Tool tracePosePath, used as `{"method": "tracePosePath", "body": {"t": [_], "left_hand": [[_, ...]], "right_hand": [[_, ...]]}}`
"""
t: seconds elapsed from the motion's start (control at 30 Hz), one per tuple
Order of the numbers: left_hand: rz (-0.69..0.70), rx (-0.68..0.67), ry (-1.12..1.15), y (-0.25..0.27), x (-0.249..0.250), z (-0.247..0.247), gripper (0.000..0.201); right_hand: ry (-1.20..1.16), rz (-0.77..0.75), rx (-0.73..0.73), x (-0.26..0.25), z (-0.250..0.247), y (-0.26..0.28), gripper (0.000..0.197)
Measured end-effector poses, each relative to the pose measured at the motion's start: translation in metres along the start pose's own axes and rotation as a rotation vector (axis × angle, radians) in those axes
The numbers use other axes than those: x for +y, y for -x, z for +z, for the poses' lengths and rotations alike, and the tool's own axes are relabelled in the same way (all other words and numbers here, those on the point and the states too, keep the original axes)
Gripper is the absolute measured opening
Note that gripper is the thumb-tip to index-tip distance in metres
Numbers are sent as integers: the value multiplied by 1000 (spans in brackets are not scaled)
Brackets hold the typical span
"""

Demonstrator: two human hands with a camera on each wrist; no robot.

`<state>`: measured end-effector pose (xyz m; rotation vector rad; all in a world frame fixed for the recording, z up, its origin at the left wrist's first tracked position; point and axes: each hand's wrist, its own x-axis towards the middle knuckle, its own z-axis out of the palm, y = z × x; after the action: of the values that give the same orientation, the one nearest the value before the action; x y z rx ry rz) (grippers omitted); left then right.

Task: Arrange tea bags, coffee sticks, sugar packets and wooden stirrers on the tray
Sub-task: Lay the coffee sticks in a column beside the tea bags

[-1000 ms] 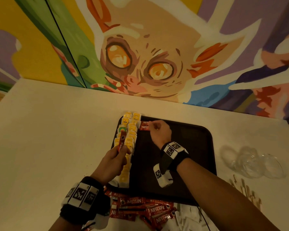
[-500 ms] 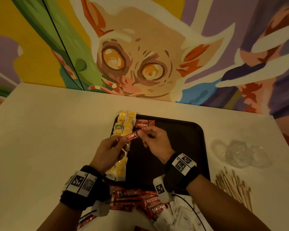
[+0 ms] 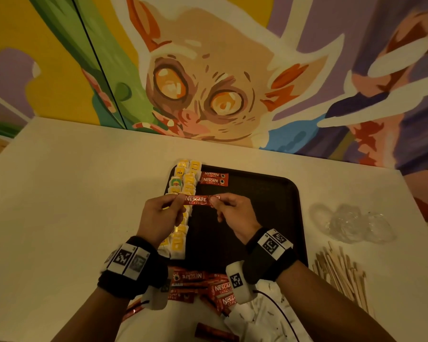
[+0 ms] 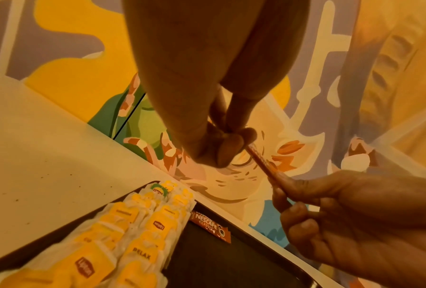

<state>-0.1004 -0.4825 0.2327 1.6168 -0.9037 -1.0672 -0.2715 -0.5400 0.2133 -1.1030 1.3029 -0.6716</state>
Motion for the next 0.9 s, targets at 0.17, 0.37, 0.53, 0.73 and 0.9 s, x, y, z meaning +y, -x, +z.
{"method": "tracePosePath", "body": {"t": [0.17,0.37,0.53,0.73,0.9], "left_hand": [[-59,15,-3,-2,-5,0,24],[-134,-20,-69,-3,-22,-14,17],[-160,-45,-116,4,-35,-26,20],[-198,-53,-125,16,-45,-39,23],[-240,-50,-124,19,-52,-47,23]], "right_hand": [[35,52,9,0,-5,-10,9],[166,148,183,13,-20,-50,13],[316,258,249,15,-24,-76,25],[428,361,258,5,-14,-94,33],[484,380,252,7,-11,-103,32]]}}
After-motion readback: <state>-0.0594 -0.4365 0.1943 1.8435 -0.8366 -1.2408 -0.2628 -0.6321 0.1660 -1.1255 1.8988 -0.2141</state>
